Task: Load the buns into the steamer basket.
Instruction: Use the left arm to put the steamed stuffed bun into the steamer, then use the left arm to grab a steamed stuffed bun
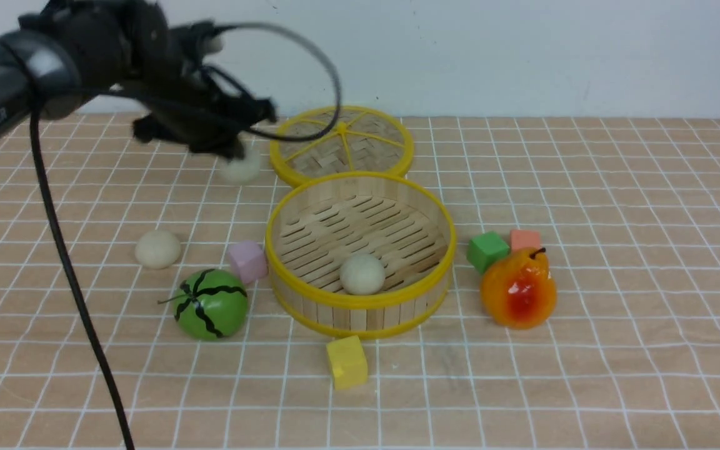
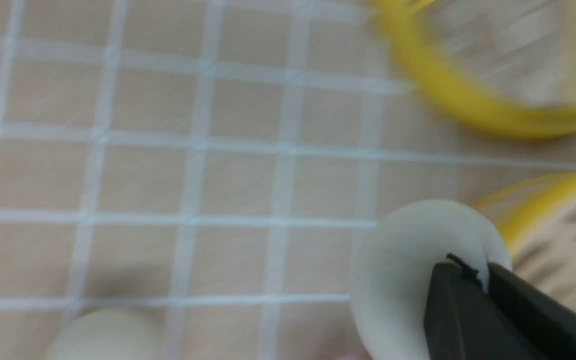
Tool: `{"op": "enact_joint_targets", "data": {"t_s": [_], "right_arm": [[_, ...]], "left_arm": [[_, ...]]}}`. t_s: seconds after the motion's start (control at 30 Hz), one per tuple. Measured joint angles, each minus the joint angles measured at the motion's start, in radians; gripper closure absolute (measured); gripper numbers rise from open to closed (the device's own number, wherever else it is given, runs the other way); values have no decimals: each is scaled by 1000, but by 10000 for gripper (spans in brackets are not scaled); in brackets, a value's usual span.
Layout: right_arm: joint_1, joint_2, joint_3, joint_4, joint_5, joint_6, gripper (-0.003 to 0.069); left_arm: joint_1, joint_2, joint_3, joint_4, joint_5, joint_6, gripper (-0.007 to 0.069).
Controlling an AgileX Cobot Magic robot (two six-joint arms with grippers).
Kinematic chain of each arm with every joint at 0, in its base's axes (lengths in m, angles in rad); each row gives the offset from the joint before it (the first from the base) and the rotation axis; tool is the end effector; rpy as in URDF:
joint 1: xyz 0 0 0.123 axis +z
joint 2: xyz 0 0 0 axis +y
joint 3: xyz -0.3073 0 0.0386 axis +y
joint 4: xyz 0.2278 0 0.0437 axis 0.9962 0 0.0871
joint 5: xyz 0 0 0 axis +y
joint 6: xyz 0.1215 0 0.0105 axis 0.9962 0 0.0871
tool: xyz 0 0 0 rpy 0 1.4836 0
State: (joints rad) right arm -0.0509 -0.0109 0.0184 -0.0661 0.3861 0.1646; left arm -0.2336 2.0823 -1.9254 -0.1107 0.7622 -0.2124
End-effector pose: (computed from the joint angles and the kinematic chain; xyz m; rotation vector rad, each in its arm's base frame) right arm 0.0364 -0.0049 0.1634 0.1616 1.8694 0.0127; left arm 0.4823 -0.1243 0.2899 -0.0355 2.4234 -0.3346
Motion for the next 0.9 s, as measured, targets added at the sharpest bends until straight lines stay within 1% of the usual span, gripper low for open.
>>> {"op": "enact_joint_targets", "data": {"t_s": [0.17, 0.3, 0.37, 0.43, 0.47, 0.53, 0.57, 0.6, 0.77, 0.83, 0.87, 0.9], "right_arm": [[0, 0, 0, 0, 0, 0, 418], [0, 0, 0, 0, 0, 0, 418], [0, 0, 0, 0, 0, 0, 418], [0, 0, 0, 0, 0, 0, 418], [0, 0, 0, 0, 0, 0, 418], [0, 0, 0, 0, 0, 0, 418], [0, 0, 0, 0, 0, 0, 418], [0, 0, 0, 0, 0, 0, 418], [0, 0, 0, 0, 0, 0, 418], [0, 0, 0, 0, 0, 0, 418], [0, 0, 0, 0, 0, 0, 418], [0, 0, 0, 0, 0, 0, 418]], "left_arm": [[-133, 43, -9, -32, -82, 23, 632], [-177, 111, -9, -33, -113, 24, 618], [-181, 127, -9, -33, -117, 18, 611], [-184, 158, -9, -33, -120, -17, 578], [-184, 160, -9, -33, -120, -21, 574], [-184, 169, -9, -27, -120, -54, 510], [-184, 169, -9, -26, -121, -58, 503], [-183, 169, -10, -21, -122, -64, 449], [-183, 155, -24, -3, -72, -70, 271], [-183, 133, -30, 23, -40, -70, 226], [-183, 130, -30, 32, -33, -70, 222], [-182, 93, -31, 78, -8, -70, 197]]}}
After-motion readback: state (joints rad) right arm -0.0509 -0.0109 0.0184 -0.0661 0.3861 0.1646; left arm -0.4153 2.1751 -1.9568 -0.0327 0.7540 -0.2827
